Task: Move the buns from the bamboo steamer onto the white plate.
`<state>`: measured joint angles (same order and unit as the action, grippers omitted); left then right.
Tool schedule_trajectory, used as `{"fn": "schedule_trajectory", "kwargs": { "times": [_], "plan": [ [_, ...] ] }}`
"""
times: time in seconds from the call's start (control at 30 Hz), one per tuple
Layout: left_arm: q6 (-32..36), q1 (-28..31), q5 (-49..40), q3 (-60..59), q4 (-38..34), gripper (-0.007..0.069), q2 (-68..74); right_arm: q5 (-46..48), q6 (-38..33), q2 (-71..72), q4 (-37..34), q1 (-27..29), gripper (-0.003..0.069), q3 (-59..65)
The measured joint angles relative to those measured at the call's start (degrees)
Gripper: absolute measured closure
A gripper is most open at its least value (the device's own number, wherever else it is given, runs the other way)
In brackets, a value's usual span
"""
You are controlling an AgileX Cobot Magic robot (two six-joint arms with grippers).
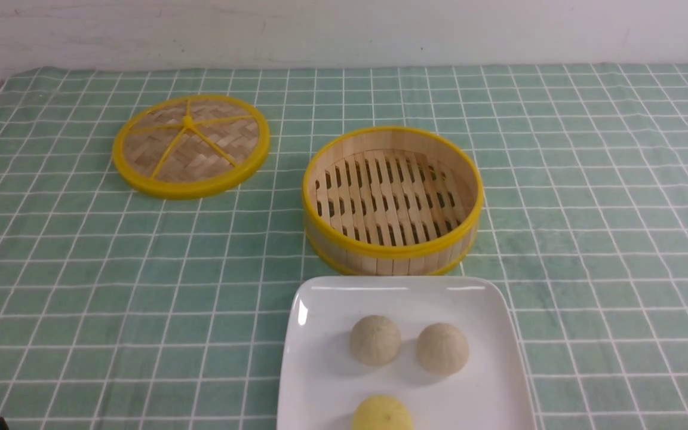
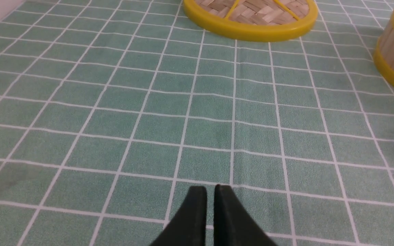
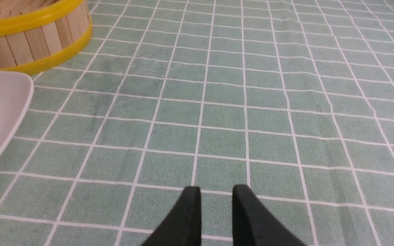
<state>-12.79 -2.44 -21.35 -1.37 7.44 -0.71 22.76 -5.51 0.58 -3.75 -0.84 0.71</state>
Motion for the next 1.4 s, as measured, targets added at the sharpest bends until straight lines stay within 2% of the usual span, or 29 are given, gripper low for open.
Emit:
{"fn": "schedule_trajectory", "kwargs": {
  "times": [1.4],
  "plan": [
    [0.0,-0.1,0.0,0.0,0.0,0.051,0.0,0.0,0.0,0.0,0.0,0.0,0.0456,0.0]
  ]
}}
